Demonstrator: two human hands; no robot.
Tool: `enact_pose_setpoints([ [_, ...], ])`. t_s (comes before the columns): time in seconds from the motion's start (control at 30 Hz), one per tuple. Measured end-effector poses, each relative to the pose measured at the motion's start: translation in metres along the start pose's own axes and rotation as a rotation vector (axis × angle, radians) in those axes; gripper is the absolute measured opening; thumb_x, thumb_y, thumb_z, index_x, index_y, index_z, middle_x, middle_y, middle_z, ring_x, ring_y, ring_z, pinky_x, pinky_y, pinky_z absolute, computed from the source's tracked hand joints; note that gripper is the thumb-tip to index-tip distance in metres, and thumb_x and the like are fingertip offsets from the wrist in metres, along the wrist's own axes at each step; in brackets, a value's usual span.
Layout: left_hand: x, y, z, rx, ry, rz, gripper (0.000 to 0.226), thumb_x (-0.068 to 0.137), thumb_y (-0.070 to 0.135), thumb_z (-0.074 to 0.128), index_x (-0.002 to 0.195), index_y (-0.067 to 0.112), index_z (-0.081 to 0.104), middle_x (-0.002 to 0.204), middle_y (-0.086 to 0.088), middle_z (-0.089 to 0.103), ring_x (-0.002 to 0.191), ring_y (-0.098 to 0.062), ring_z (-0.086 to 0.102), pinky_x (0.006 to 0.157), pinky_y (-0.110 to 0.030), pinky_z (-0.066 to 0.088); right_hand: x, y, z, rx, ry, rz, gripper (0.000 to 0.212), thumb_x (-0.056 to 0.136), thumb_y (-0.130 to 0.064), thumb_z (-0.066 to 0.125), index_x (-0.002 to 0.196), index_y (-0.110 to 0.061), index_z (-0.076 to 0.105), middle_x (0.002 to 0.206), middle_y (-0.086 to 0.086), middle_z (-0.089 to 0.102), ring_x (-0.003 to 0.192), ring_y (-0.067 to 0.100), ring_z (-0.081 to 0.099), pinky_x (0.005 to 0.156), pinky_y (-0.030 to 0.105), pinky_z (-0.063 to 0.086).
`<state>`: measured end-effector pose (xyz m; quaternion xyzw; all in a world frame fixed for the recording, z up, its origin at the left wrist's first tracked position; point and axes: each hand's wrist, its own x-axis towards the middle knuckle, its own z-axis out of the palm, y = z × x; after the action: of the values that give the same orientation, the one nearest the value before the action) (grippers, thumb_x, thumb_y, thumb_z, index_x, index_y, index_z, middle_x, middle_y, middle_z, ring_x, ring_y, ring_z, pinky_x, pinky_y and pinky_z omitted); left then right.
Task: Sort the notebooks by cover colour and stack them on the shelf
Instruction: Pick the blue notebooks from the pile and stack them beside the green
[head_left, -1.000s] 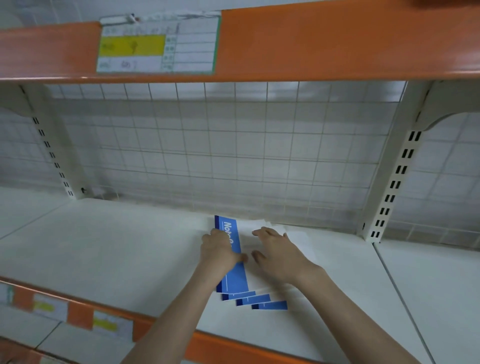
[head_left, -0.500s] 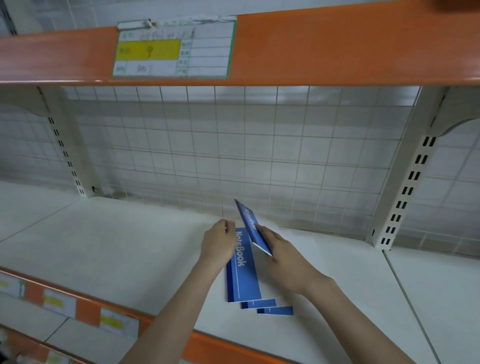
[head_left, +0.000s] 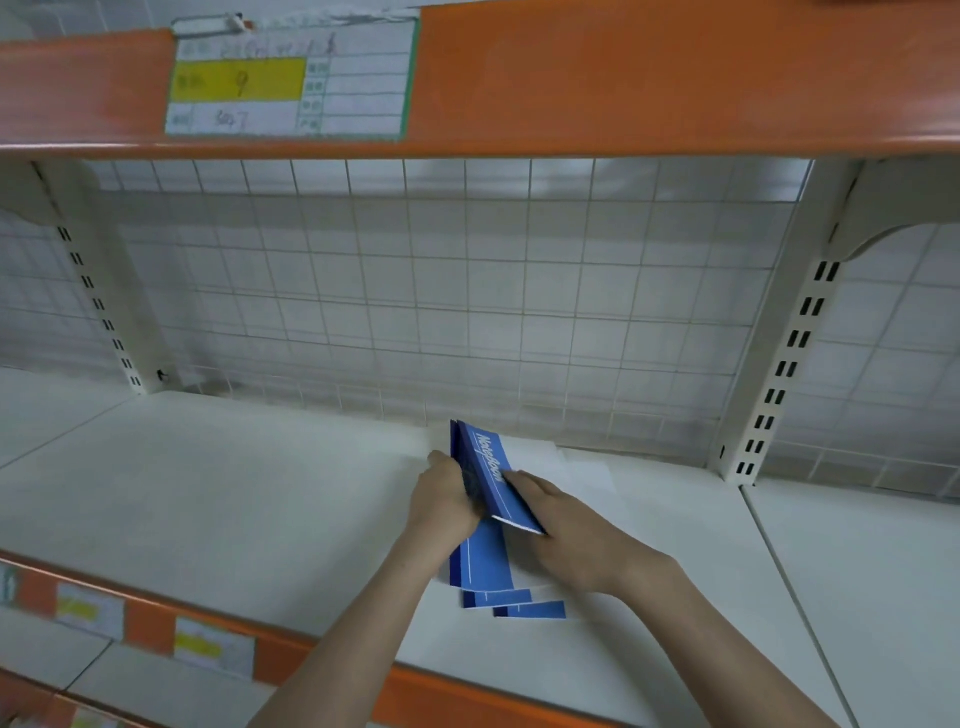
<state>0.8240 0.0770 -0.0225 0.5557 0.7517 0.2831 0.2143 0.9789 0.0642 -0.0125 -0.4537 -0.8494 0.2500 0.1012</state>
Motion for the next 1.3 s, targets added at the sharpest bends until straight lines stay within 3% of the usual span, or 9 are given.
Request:
enact_pose_setpoints([
  [0.17,0.003,0.003,-0.003,-0.358,0.016,-0.041,0.021,0.086,0.001,0.050,0.105,0.004,0.041,0.099,-0.010,0.058,0.086,-0.023,0.058,0.068,-0.029,0.047,-0.011,0.000,0.004,-0.083,-0.108,0.021,0.098,0.080,-0.074,0.044,0.151,-0.027,-0.005,0.159,-0.010,0.001,0.144,0.014,0.016,0.117,0.041,0.019],
  [0.27,0.002,0.014,-0.007,-0.645,-0.070,-0.070,0.024,0.088,0.001,0.047,0.111,0.007,0.051,0.103,-0.014,0.064,0.089,-0.026,0.064,0.072,-0.036,0.055,-0.011,-0.003,0.008,-0.037,0.008,0.014,0.092,0.087,-0.046,0.058,0.151,-0.026,-0.004,0.158,-0.008,0.002,0.143,0.017,0.019,0.115,0.042,0.025],
  [0.4,-0.004,0.026,-0.011,-0.845,-0.127,-0.077,0.024,0.101,0.021,0.037,0.101,0.014,0.059,0.087,-0.010,0.068,0.075,-0.022,0.066,0.065,-0.034,0.057,-0.007,-0.004,0.000,0.008,0.282,-0.001,0.070,0.087,0.001,0.042,0.150,-0.018,0.019,0.152,0.002,0.029,0.130,0.024,0.041,0.104,0.034,0.038],
  [0.5,-0.001,0.014,-0.009,-0.382,0.005,0.051,0.028,0.100,0.030,0.040,0.095,0.011,0.060,0.090,-0.013,0.067,0.077,-0.022,0.059,0.080,-0.040,0.054,-0.008,0.000,-0.009,0.036,0.400,-0.007,0.062,0.083,0.008,0.039,0.140,-0.015,0.039,0.132,0.004,0.052,0.109,0.025,0.054,0.084,0.026,0.043],
  [0.57,-0.003,0.002,-0.004,0.121,0.001,0.086,0.037,0.094,0.043,0.049,0.107,0.009,0.056,0.108,-0.014,0.059,0.099,-0.024,0.052,0.088,-0.035,0.045,-0.008,0.004,-0.012,0.023,0.421,-0.010,0.060,0.081,0.009,0.038,0.136,-0.015,0.044,0.126,0.004,0.055,0.103,0.025,0.055,0.075,0.022,0.038],
  [0.63,-0.007,-0.004,0.005,0.299,-0.056,0.047,0.062,0.083,0.056,0.058,0.121,0.009,0.047,0.120,-0.012,0.049,0.114,-0.027,0.043,0.092,-0.034,0.038,-0.008,0.005,-0.012,0.009,0.407,-0.014,0.059,0.081,0.008,0.039,0.136,-0.014,0.044,0.128,0.005,0.054,0.106,0.024,0.054,0.074,0.019,0.035],
  [0.9,-0.007,0.006,0.013,0.132,-0.052,0.065,0.054,0.074,0.028,0.077,0.115,0.006,0.050,0.115,-0.012,0.058,0.106,-0.028,0.056,0.089,-0.036,0.048,-0.014,0.005,0.003,-0.006,0.241,0.027,0.058,0.089,-0.003,0.041,0.145,-0.015,0.032,0.141,0.002,0.044,0.122,0.021,0.048,0.099,0.027,0.039],
  [1.17,-0.013,0.001,0.013,-0.105,-0.070,0.039,0.044,0.077,0.021,0.075,0.097,0.009,0.038,0.091,-0.002,0.054,0.077,-0.019,0.055,0.052,-0.021,0.041,-0.021,0.000,0.002,-0.006,0.208,0.046,0.064,0.085,0.001,0.041,0.146,-0.016,0.030,0.142,0.001,0.043,0.123,0.021,0.045,0.100,0.027,0.038],
  [1.3,-0.008,0.003,0.000,-0.419,-0.144,-0.121,0.012,0.090,0.010,0.056,0.095,0.001,0.051,0.096,-0.017,0.063,0.085,-0.031,0.062,0.066,-0.030,0.049,-0.029,-0.007,0.001,-0.015,0.126,0.024,0.056,0.094,-0.029,0.047,0.147,-0.024,0.026,0.144,-0.006,0.039,0.123,0.015,0.046,0.100,0.030,0.041],
])
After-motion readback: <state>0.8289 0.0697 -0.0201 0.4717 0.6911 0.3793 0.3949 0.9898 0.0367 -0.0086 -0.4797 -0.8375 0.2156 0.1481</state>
